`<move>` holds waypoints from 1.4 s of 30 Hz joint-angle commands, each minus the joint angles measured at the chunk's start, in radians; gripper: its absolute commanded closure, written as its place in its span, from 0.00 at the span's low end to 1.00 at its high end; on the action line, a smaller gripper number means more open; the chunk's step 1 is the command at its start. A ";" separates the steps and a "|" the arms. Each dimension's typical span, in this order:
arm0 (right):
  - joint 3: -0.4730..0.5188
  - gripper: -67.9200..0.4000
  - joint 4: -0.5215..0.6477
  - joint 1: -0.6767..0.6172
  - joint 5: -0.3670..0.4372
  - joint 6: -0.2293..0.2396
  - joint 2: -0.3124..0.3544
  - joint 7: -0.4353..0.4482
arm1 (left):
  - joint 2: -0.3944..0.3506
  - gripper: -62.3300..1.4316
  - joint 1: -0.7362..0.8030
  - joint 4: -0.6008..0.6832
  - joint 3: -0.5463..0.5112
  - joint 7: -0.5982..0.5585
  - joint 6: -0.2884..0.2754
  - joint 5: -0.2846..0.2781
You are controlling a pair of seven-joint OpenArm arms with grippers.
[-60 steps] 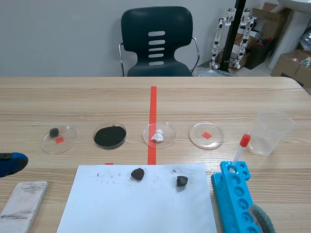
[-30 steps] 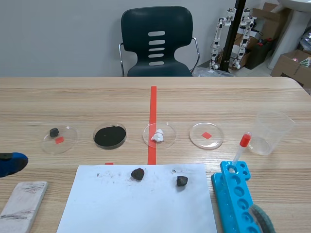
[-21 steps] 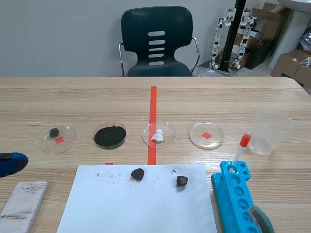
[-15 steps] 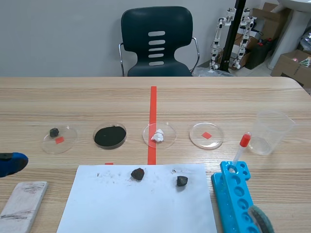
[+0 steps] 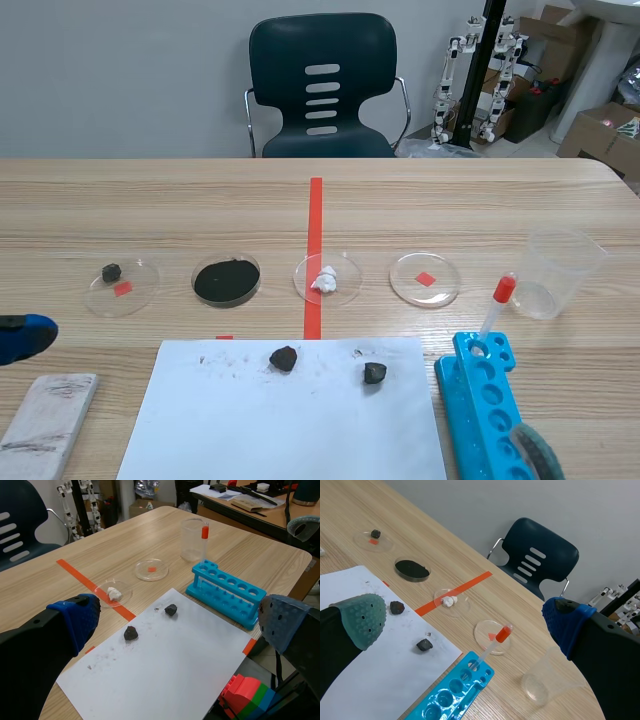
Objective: Pick up the dropper by the top with the right hand
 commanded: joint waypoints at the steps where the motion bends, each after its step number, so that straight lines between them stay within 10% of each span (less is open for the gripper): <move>1: 0.001 0.00 0.019 0.004 0.014 -0.003 -0.005 0.012 | 0.002 0.00 -0.003 0.007 -0.006 -0.018 0.002 -0.011; 24: 0.001 0.00 0.019 0.005 0.014 -0.003 -0.005 0.011 | 0.002 0.00 -0.003 0.007 -0.006 -0.018 0.002 -0.011; 42: 0.001 0.00 0.016 0.159 0.020 0.151 -0.002 -0.215 | 0.002 0.00 -0.003 0.007 -0.006 -0.018 0.002 -0.011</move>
